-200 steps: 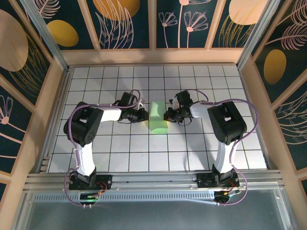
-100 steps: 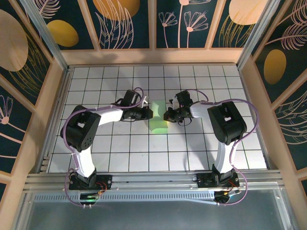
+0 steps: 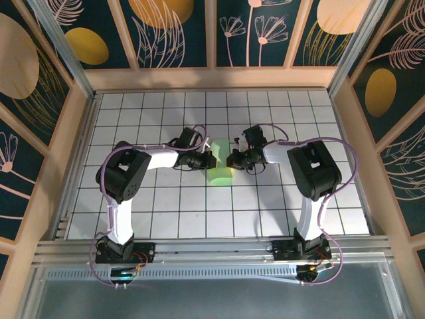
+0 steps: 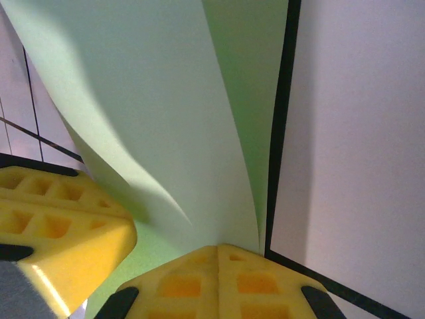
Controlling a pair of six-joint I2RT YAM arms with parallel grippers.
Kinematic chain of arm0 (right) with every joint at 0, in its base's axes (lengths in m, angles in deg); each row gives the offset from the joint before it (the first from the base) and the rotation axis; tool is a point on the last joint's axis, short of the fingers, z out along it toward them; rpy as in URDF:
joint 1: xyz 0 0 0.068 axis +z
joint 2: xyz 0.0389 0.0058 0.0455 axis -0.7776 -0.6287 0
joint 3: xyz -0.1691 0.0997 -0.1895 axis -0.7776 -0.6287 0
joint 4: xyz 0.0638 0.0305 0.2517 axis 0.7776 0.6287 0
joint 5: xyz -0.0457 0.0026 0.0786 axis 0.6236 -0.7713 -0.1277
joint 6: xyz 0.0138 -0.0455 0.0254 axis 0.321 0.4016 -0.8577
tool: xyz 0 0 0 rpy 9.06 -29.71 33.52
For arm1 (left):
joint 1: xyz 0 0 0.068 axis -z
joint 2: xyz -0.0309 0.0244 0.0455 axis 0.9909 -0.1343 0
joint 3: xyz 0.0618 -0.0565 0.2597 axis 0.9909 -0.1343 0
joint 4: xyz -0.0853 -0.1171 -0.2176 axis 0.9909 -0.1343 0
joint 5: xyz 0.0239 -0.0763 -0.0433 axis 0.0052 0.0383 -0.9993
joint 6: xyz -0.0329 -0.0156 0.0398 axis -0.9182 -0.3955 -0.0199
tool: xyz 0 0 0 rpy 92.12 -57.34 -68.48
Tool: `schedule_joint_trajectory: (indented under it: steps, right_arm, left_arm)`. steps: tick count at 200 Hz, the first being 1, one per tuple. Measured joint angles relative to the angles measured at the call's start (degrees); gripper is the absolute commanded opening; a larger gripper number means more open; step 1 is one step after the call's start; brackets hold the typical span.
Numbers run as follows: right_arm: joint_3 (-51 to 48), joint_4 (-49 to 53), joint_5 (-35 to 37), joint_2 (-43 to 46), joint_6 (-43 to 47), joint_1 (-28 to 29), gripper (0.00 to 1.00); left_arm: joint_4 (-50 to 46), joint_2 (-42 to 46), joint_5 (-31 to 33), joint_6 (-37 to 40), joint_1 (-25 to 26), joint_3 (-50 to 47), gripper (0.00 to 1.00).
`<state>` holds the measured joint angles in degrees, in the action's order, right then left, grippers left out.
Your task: Fold a paper plane with a square sheet of paper (fold left side to right side)
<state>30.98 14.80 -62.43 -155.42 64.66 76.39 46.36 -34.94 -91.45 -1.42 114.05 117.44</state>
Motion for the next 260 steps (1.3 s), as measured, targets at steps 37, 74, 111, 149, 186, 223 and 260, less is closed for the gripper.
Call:
schedule_joint_trajectory:
  steps: [37,74,111,149,186,223,260]
  right_arm:
    - [0.0,0.0,0.0,0.0,0.0,0.0,0.00]
    - [0.0,0.0,-0.1,0.0,0.0,0.0,0.00]
    - [0.7,0.8,-0.1,0.1,0.0,0.1,0.00]
    - [1.8,2.9,1.2,0.5,0.0,0.5,0.00]
    - [1.9,2.1,0.9,2.7,-0.3,0.5,0.00]
    - [2.4,-2.5,-0.7,2.2,-1.7,0.5,0.00]
    - [7.2,-5.7,-2.1,-3.2,-2.4,0.8,0.00]
  left_arm:
    - [0.0,-0.6,0.3,0.0,0.0,0.0,0.06]
    - [-0.1,-0.8,0.5,0.5,0.0,0.0,0.06]
    - [-0.1,-0.8,0.4,0.7,0.0,0.0,0.06]
    - [-0.1,-0.9,0.4,0.7,0.1,0.0,0.06]
    - [-0.1,-0.9,0.4,0.7,0.1,0.0,0.06]
    - [-0.1,-0.9,0.4,0.7,0.1,0.0,0.06]
    - [0.0,-0.9,0.2,0.8,0.1,0.0,0.06]
